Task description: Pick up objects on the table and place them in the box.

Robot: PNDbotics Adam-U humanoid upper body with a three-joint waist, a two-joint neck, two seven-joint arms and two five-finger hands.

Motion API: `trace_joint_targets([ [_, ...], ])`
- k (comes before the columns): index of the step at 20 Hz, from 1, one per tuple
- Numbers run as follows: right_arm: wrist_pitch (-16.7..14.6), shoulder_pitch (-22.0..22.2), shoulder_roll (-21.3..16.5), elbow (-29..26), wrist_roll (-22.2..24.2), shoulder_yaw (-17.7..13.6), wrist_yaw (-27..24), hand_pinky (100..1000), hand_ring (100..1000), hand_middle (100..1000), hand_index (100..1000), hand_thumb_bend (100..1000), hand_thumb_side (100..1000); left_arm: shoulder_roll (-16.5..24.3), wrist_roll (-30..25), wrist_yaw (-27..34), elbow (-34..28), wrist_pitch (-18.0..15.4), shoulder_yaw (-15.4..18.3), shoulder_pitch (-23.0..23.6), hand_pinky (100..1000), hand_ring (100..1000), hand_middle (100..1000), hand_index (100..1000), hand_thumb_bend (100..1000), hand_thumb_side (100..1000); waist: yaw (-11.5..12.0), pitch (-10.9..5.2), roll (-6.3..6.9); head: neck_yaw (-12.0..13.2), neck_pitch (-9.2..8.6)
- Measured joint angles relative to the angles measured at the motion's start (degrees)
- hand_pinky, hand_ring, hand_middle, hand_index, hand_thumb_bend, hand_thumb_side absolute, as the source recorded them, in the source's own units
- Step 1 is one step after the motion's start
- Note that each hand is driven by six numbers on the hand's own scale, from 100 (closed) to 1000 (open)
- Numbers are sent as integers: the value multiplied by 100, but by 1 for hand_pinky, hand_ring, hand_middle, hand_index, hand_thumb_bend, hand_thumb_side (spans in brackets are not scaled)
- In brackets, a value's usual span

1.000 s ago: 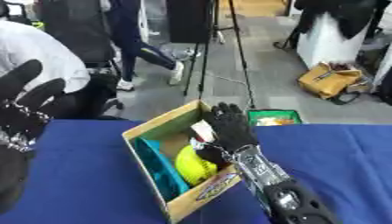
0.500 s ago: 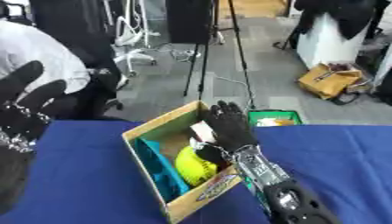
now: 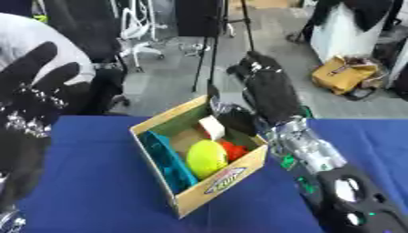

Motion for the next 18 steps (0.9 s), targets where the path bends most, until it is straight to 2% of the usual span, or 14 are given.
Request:
trace_joint_targets([
  [2, 161, 212, -246, -749, 96, -125, -302, 888, 925, 688, 792, 249, 1000, 3, 65, -10, 0, 0, 2, 18, 938, 965, 1000, 1000, 100, 726, -34, -72, 30, 103, 102],
  [3, 236, 316, -333, -1036, 125, -196, -422, 887, 923, 688, 789, 100, 1000, 4, 95, -14, 0, -1, 3, 30, 938, 965, 1000, 1000, 100, 726, -64, -92, 35, 156, 149],
  [4, 298, 423, -415, -1262, 126, -272, -537, 884, 922, 682, 786, 240, 1000, 4, 125, -18, 0, -5, 4, 33, 938, 963, 1000, 1000, 100, 723, -93, -116, 50, 209, 189],
  [7, 342, 763, -611, -1572, -43, -513, -895, 883, 922, 678, 781, 239, 1000, 3, 210, -21, 0, -12, 33, 53, 938, 963, 1000, 1000, 100, 723, -172, -238, 152, 365, 295],
  [9, 310, 940, -697, -1631, -205, -654, -1118, 881, 922, 670, 771, 228, 1000, 3, 257, -25, 0, -9, 45, 72, 938, 961, 1000, 1000, 100, 721, -215, -267, 176, 443, 346],
  [13, 113, 1415, -821, -1647, -639, -963, -1586, 879, 923, 672, 771, 220, 1000, 3, 359, -38, 0, -3, 86, 114, 939, 961, 1000, 1000, 100, 720, -342, -425, 260, 561, 476],
  [15, -17, 1575, -862, -1650, -809, -1076, -1786, 879, 923, 672, 771, 218, 1000, 3, 393, -54, 0, -1, 97, 134, 939, 962, 1000, 1000, 100, 720, -367, -432, 258, 577, 508],
  [18, -284, 1939, -917, -1658, -1010, -1212, -2013, 872, 922, 697, 800, 309, 1000, 3, 422, -74, 0, 10, 109, 178, 940, 962, 1000, 1000, 100, 721, -458, -488, 257, 585, 576],
])
